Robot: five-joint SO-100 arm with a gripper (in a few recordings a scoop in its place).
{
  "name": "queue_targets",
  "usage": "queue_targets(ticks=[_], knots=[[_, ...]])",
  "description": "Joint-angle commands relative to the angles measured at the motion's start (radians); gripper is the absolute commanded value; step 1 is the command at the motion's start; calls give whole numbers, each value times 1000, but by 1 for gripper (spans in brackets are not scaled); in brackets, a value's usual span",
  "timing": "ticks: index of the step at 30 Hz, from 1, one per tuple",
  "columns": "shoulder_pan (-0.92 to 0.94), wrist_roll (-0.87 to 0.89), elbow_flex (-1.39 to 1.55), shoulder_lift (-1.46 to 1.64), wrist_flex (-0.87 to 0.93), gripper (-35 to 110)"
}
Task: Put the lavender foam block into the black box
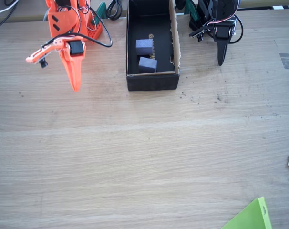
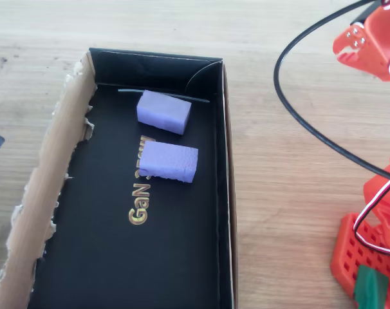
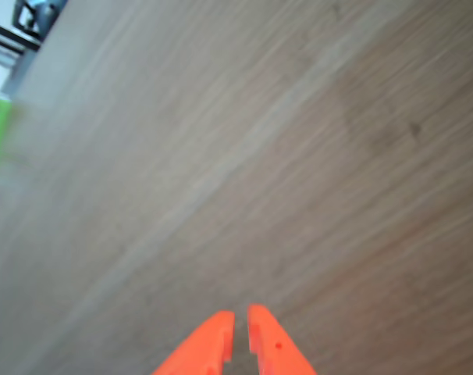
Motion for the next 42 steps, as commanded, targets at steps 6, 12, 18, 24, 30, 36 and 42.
queue_targets(ticks=[6,12,18,24,30,36,42], knots=[[-6,-8,87,209,87,0],[40,-44,89,308,330,0],[40,-115,89,393,546,0],[18,-201,89,500,721,0],[14,-348,89,497,719,0],[8,-382,89,500,721,0],[-6,-388,89,500,721,0]])
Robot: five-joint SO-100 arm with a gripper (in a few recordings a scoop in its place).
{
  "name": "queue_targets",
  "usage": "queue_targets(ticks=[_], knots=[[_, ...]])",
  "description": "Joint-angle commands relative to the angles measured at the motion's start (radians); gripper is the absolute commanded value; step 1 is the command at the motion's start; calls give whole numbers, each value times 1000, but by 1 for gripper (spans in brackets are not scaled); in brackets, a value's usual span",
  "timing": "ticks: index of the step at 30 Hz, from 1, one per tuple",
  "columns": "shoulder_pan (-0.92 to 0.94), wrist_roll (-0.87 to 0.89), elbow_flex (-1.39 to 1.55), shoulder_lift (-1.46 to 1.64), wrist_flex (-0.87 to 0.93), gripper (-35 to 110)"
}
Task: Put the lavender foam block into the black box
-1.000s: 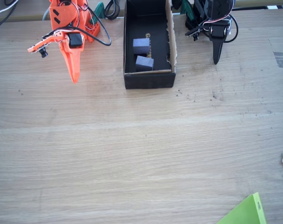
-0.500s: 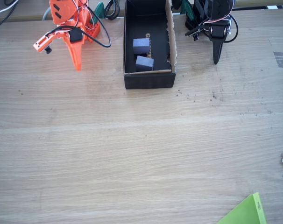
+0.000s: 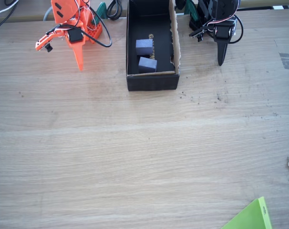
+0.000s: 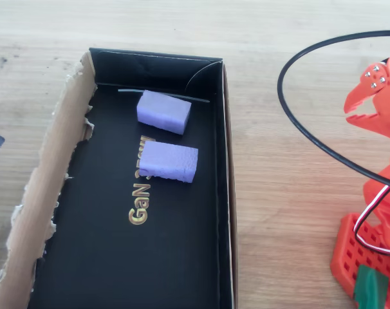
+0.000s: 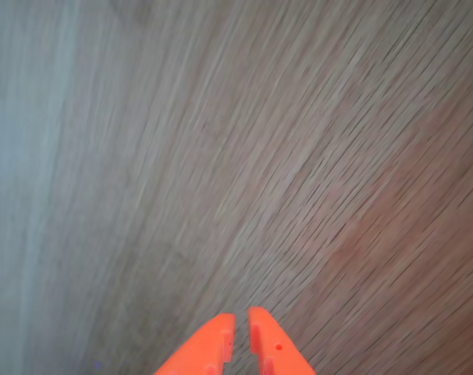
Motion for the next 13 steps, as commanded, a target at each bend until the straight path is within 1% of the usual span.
queue_targets(ticks=[1,4,13], knots=[[0,-20,2,9,21,0],[-9,-57,2,9,23,0],[-43,-58,2,9,23,0]])
